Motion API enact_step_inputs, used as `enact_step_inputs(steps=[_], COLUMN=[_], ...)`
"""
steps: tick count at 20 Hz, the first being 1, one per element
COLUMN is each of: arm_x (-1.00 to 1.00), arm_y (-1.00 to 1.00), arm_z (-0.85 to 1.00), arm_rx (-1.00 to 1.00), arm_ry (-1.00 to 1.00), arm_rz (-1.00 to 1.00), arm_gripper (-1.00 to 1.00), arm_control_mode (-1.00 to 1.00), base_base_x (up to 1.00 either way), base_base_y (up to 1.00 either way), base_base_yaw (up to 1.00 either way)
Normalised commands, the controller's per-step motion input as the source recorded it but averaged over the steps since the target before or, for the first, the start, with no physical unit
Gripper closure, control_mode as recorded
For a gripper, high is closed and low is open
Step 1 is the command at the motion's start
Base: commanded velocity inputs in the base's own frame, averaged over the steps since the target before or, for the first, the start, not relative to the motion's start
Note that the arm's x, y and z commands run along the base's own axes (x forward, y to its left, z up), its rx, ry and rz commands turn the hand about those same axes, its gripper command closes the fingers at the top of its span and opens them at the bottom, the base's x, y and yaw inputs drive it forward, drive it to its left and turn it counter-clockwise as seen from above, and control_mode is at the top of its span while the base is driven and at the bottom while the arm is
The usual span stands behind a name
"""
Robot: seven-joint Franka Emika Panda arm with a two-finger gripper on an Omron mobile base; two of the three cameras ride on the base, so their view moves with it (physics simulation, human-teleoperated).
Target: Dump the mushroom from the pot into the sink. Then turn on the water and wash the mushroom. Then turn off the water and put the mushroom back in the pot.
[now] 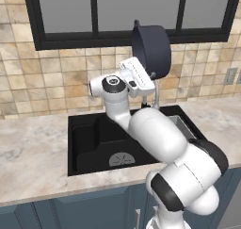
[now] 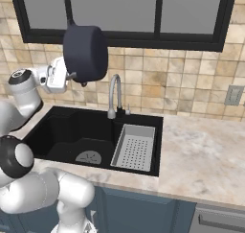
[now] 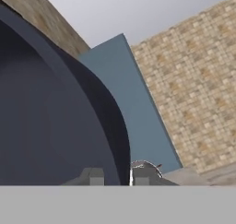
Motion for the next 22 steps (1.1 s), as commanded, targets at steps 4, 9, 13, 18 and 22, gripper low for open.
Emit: enact_step_inputs(steps=[4,9,13,18,22], arm_x=[0.27,0.34,0.27,0.18,0.33], arm_y=[0.00,0.02,0.12,0.24,0.24], arm_z=[-0.09,-0.04,0.00,-0.01,-0.11], arm_rx=[-0.04,-0.04,-0.03,-0.08,-0.10], arm_ry=[0.00,-0.01,-0.06,-0.05,-0.02], arm_rz=[-0.03,-0.03,-0.04,-0.04,-0.04], arm_gripper=[1.00,1.00,1.00,1.00,1.00], arm_control_mode=[-1.00,-1.00,-1.00,-1.00,-1.00], base_base_x=[0.00,0.00,0.00,0.00,0.00], base_base_y=[0.00,0.00,0.00,0.00,0.00], base_base_yaw=[0.00,0.00,0.00,0.00,0.00])
